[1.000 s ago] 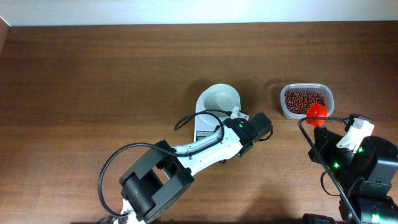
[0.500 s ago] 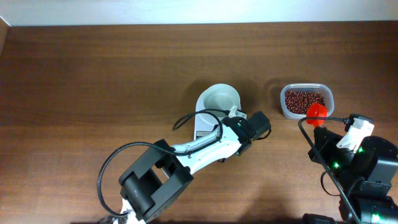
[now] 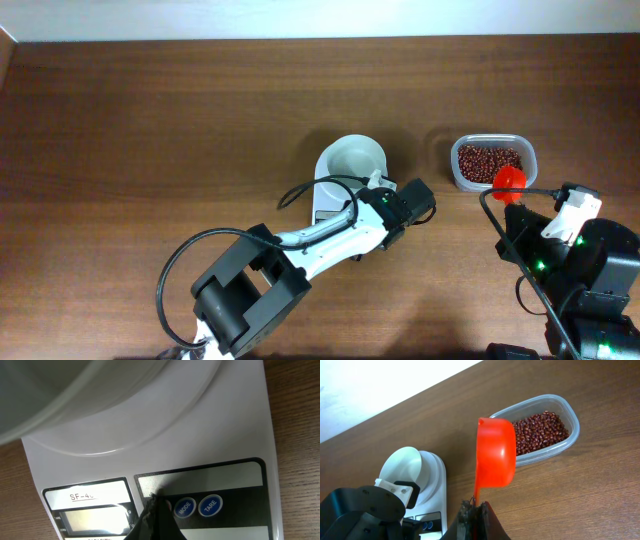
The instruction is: Scoop and weigh 50g on scale
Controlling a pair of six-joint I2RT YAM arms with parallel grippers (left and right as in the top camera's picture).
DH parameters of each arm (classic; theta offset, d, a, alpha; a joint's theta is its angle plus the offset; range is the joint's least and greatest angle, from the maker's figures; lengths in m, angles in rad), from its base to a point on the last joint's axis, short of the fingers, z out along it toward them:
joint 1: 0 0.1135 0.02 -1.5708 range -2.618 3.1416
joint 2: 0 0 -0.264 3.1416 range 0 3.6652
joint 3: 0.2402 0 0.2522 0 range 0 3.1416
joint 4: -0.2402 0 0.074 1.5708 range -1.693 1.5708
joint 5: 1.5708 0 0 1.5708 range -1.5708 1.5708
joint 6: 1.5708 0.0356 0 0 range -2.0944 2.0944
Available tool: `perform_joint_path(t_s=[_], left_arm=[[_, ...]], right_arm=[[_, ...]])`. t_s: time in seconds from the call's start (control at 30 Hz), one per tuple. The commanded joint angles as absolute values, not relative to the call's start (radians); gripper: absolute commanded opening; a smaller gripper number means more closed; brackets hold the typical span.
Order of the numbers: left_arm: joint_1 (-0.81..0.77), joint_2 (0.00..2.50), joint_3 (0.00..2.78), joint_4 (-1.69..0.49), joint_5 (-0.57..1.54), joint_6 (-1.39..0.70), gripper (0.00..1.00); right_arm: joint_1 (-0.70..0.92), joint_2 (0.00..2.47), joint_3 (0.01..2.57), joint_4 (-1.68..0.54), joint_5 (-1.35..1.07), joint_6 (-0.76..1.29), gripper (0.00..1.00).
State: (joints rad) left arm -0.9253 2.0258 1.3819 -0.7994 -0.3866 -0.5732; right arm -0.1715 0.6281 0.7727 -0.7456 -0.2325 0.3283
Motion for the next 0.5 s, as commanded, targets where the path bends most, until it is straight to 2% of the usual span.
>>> perform_joint_path(t_s=[0.0,0.47], left_arm=[[-0.916,2.048,1.362,-0.801,-0.397,-0.59,0.0],[-0.916,2.048,1.342,-0.763,-0.385,-0.59,0.0]], right_arm=[[-0.176,0.628,0.793,-0.745,-0.223,0.317,0.04],[-0.176,0.628,0.793,-0.745,-0.224,0.318,0.04]])
